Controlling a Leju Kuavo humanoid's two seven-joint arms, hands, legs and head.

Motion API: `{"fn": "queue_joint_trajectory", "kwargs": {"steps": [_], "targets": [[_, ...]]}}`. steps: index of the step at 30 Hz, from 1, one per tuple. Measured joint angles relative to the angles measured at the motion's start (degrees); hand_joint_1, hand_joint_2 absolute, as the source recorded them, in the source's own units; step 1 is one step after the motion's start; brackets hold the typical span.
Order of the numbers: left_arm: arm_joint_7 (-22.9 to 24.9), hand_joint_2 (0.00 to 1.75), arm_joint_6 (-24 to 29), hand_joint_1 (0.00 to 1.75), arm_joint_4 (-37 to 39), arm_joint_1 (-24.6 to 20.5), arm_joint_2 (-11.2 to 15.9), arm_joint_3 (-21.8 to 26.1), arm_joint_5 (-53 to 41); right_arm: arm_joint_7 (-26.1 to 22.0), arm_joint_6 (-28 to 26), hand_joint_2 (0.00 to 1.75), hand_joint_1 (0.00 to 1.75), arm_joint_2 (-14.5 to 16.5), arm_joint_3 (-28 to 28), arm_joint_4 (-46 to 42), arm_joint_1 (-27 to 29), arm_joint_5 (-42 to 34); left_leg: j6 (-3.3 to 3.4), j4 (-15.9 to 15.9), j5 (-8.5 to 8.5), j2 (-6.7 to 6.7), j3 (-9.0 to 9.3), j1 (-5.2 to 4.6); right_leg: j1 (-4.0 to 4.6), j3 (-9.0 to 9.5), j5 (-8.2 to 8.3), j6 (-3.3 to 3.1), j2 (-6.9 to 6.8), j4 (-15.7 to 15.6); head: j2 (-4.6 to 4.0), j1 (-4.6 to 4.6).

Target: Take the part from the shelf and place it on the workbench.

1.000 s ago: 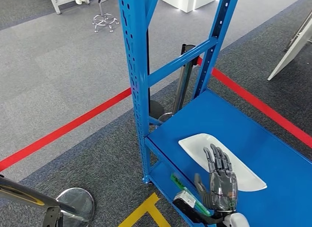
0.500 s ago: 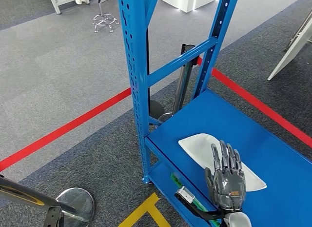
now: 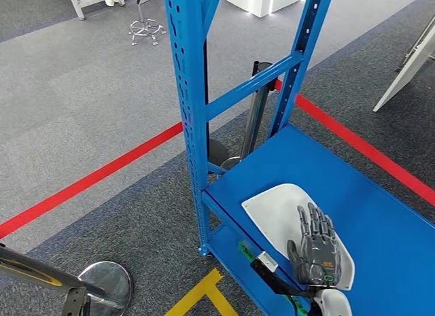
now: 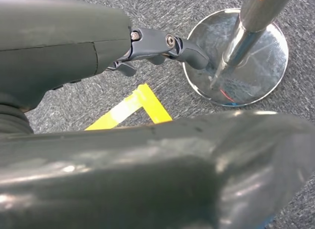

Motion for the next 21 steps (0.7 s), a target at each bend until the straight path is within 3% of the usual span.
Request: {"fn": "queue_joint_trajectory", "kwargs": {"steps": [17,21], "targets": [[0.0,0.00,-0.1,0.00,0.0,-0.3,0.0,0.0,-0.2,-1.9,0.6,1.75,0.00,0.0,-1.3,2.9,-1.8,-1.8,0.00,0.0,0.00,0.00,0.02,0.00,0.00,-0.02,0.00,0.00,0.00,0.0,0.00,0.00],[0.0,0.00,0.0,0.00,0.0,-0.3,0.0,0.0,-0.2,-2.9,-1.3,1.75,0.00,0.1,-1.3,2.9,-1.8,-0.9,0.00,0.0,0.00,0.00,0.01,0.00,0.00,0.00,0.00,0.00,0.00,0.0,0.00,-0.01]]}}
